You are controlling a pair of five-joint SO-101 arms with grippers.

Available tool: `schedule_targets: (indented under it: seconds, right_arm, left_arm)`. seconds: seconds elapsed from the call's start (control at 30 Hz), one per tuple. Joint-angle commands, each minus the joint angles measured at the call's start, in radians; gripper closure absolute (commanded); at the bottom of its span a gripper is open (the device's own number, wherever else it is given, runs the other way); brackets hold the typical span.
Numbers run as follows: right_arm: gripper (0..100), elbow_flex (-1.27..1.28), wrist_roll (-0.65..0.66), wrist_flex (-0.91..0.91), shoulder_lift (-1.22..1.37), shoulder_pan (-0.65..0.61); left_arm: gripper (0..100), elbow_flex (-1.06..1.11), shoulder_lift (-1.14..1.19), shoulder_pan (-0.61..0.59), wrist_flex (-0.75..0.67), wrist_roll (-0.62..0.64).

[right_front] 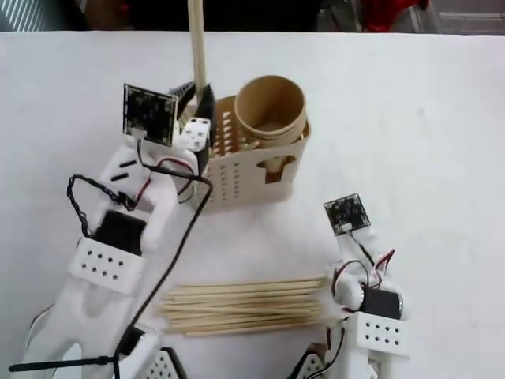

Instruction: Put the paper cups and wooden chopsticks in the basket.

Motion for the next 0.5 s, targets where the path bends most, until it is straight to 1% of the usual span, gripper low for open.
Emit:
schedule_targets:
  seconds: [0.0, 0.47]
  right_arm:
    - [97.7, -0.006, -0.003, -0.016, -0.012, -0.010]
    - [97.7, -0.006, -0.003, -0.016, -0.012, -0.010]
  left_arm:
    - [98, 0.002, -0.015, -0.010, -0.018, 0.009]
    - [98, 0.015, -0.016, -0.010, -0.021, 0.008]
